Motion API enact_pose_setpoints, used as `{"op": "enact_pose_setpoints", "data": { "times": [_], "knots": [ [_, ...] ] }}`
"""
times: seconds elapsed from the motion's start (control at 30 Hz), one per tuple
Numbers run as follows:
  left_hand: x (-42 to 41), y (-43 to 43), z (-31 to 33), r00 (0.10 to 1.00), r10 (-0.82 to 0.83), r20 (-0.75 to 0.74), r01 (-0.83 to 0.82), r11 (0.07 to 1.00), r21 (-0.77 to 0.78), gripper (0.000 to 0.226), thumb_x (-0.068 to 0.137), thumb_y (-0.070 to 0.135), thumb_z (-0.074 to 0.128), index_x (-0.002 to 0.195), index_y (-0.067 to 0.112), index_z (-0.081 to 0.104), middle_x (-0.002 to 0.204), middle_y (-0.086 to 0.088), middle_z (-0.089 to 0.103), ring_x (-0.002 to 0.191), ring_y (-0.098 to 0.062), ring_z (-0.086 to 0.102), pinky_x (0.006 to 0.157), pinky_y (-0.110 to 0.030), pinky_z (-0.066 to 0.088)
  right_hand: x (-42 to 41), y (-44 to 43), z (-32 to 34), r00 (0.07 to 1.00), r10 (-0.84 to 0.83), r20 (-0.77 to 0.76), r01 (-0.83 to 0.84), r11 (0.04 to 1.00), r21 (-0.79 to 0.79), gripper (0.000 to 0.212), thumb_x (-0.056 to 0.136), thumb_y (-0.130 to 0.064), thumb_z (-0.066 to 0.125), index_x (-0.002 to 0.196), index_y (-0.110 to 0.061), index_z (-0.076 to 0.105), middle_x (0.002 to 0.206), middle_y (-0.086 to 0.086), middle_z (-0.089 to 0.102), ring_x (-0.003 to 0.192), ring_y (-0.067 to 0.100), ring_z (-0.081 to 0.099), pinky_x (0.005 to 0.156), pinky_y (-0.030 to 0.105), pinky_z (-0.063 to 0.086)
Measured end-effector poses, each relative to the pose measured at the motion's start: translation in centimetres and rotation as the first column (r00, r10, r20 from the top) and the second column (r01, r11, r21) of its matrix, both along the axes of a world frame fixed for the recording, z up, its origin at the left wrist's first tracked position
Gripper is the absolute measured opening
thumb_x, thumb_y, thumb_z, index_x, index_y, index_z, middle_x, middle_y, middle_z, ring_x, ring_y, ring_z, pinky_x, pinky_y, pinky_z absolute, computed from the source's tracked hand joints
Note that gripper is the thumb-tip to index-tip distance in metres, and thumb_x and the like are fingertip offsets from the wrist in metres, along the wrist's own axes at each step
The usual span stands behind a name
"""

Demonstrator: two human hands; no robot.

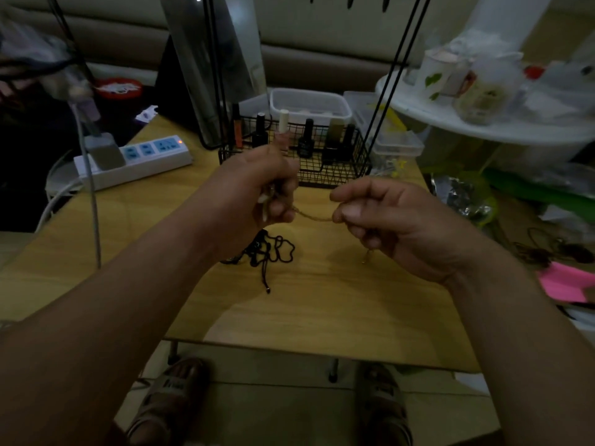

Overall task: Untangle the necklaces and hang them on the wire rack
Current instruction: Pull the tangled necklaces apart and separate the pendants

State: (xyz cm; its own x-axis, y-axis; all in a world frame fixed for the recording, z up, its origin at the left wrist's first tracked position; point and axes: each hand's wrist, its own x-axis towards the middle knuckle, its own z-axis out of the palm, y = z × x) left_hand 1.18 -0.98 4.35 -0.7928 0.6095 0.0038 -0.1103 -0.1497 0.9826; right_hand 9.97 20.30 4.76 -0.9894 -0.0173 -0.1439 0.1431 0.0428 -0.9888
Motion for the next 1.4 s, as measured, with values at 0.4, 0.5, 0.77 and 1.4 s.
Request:
{"op": "enact_pose_setpoints", "data": {
  "times": [0.4, 0.5, 0.77, 1.4],
  "knots": [
    [2.1, 2.0, -1.2, 0.965, -0.219, -0.143, 0.157, 0.923, -0.352, 0.024, 0.096, 0.032, 0.071, 0.104, 0.009, 0.069, 0.081, -0.002, 0.068, 0.053, -0.009, 0.047, 0.054, -0.027, 0.045, -0.1, -0.1, -0.3, 0.99, -0.115, -0.085, 0.101, 0.983, -0.152, 0.027, 0.093, 0.002, 0.062, 0.118, -0.007, 0.064, 0.09, 0.007, 0.073, 0.066, 0.01, 0.064, 0.05, 0.02, 0.045],
    [2.1, 2.1, -1.3, 0.963, -0.214, -0.165, 0.147, 0.927, -0.346, 0.018, 0.097, 0.032, 0.07, 0.098, 0.014, 0.069, 0.081, -0.002, 0.069, 0.053, -0.006, 0.049, 0.055, -0.026, 0.045, -0.2, 0.0, -0.5, 0.988, -0.111, -0.104, 0.098, 0.988, -0.121, 0.028, 0.093, 0.004, 0.063, 0.12, -0.005, 0.064, 0.085, 0.005, 0.068, 0.066, 0.01, 0.064, 0.05, 0.021, 0.045],
    [1.8, 1.9, -1.3, 0.972, -0.185, -0.144, 0.143, 0.956, -0.258, 0.008, 0.105, 0.02, 0.058, 0.1, 0.017, 0.063, 0.08, -0.002, 0.067, 0.053, -0.01, 0.042, 0.057, -0.028, 0.046, -0.1, 0.2, -0.5, 0.988, -0.132, -0.079, 0.12, 0.983, -0.141, 0.026, 0.1, 0.005, 0.048, 0.116, -0.005, 0.065, 0.089, 0.006, 0.07, 0.07, 0.016, 0.064, 0.054, 0.026, 0.046],
    [2.7, 1.9, -1.0, 0.929, 0.006, -0.37, -0.129, 0.942, -0.309, 0.011, 0.101, 0.02, 0.061, 0.104, 0.028, 0.069, 0.102, -0.001, 0.069, 0.067, -0.007, 0.057, 0.063, -0.032, 0.056, 0.7, -2.6, -0.8, 0.916, -0.203, -0.346, 0.342, 0.845, 0.411, 0.013, 0.096, -0.024, 0.073, 0.092, -0.012, 0.069, 0.077, 0.002, 0.072, 0.059, -0.002, 0.056, 0.053, 0.012, 0.042]
  ]
}}
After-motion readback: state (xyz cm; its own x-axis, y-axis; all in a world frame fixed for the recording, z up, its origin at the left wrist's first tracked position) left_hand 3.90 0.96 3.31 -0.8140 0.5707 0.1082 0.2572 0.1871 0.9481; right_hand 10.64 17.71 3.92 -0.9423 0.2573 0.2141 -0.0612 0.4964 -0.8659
